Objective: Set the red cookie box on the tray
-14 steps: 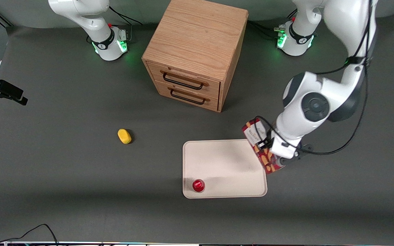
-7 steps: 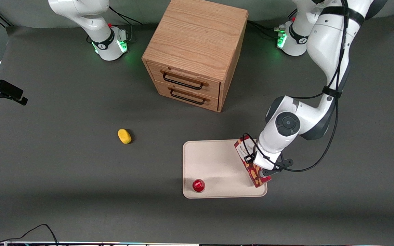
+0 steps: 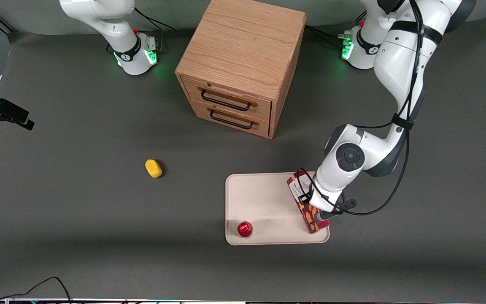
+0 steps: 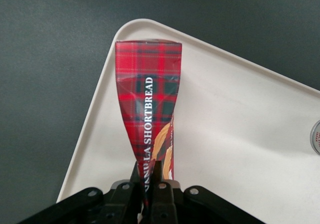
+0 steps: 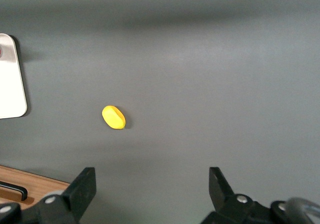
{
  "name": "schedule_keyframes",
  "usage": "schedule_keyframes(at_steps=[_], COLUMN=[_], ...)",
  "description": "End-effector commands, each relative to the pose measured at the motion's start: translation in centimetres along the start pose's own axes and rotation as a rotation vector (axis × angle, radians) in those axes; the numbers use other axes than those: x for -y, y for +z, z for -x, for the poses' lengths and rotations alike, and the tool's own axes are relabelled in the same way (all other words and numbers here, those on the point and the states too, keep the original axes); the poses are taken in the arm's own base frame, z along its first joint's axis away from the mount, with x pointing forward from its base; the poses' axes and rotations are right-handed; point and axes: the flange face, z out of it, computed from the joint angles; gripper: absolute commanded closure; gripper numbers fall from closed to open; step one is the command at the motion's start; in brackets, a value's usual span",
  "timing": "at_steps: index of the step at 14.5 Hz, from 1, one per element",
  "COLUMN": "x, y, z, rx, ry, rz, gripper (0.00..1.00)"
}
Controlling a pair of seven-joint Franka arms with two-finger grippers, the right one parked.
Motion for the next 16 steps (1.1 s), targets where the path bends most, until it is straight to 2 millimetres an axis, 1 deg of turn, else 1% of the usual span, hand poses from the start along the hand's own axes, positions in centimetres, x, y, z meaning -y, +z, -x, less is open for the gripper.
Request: schedule_keyframes(at_steps=[1,3,4,6,8,9,10,11,12,14,15,16], x=[0.3,0.4,0.4,0.0,-0.9,-1.0,-0.7,0.7,3.2,8.6,11.6,14.5], y=[0.4,-1.2,-2.7,-7.0,-11.0,-13.7,-15.9,-18.0,-19.8,-21.4,-21.7,-22.1], z=[-0.1,-0.5,-0.9,-1.8,-1.6,-1.9,-2.4,-3.0,-4.2,-5.5,-5.8,-5.8], rx=[-0.011,-0.002,0.013,0.057,0.114,0.132,0.152,0.178,0.2,0.208,0.19,0.166], ry=[-0.01,-0.011,-0.015,-0.028,-0.029,-0.033,-0.022,0.038,0.119,0.184,0.185,0.213], rz=[-0.01,-0.036,-0.068,-0.135,-0.184,-0.179,-0.173,-0.182,-0.181,-0.194,-0.211,-0.215], gripper=[0.0,0.0,0.0,0.0,0.0,0.0,0.0,0.0,0.0,0.0,0.0,0.0])
